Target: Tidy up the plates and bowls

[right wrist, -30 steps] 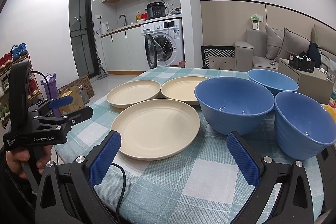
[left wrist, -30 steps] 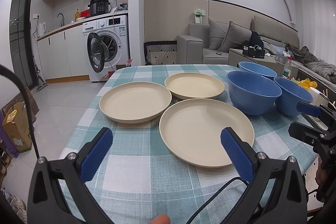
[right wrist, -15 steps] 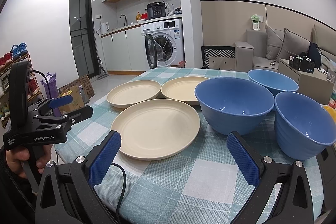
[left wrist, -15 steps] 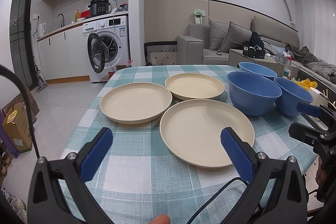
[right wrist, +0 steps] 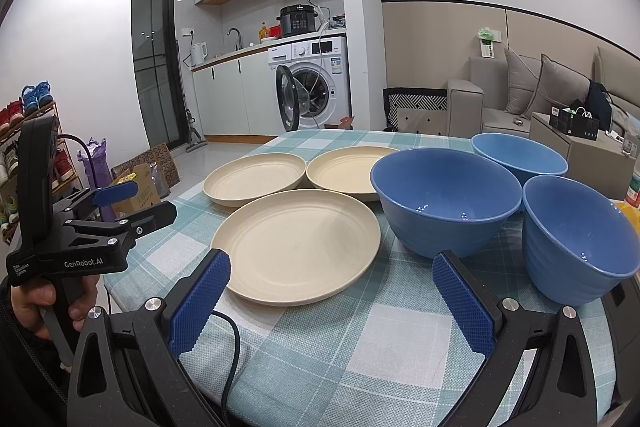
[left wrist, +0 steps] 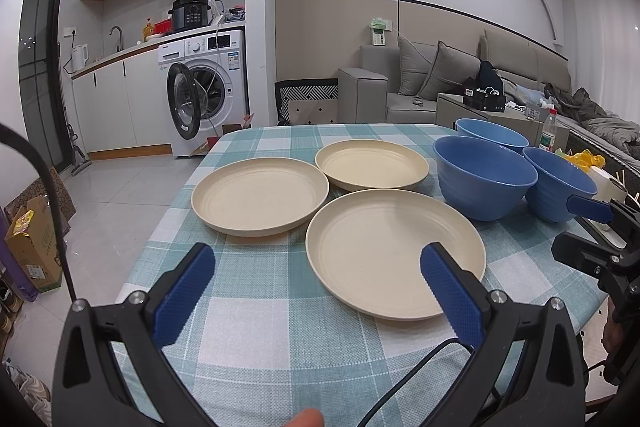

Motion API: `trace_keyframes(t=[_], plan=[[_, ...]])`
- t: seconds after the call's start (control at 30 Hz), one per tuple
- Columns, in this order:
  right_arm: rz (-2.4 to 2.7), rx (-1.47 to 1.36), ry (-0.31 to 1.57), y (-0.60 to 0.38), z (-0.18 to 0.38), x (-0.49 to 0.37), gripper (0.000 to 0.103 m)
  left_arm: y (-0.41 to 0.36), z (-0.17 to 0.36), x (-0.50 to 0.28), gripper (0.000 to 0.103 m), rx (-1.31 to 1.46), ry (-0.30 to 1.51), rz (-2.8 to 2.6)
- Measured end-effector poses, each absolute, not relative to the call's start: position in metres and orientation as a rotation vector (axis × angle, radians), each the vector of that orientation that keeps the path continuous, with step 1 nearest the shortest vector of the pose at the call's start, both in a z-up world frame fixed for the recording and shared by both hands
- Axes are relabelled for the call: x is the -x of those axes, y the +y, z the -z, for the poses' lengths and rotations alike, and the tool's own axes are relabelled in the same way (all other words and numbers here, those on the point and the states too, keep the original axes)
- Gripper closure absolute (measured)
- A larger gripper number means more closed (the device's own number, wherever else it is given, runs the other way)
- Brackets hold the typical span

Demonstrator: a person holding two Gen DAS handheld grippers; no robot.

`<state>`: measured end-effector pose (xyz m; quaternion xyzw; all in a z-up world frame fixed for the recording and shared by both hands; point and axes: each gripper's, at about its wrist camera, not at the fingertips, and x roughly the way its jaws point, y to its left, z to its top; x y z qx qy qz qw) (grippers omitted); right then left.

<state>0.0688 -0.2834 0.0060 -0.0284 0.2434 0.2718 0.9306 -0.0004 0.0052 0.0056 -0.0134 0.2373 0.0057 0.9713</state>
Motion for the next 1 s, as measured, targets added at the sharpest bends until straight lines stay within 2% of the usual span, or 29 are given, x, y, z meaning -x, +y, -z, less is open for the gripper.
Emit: trace_keyframes(t=[1.0], plan=[[-0.553,0.055,0.491,-0.287,-0.0122,-0.067,0.0,0.0081,-0.0065,0.0005,0.0,0.031,0.481,-0.013]])
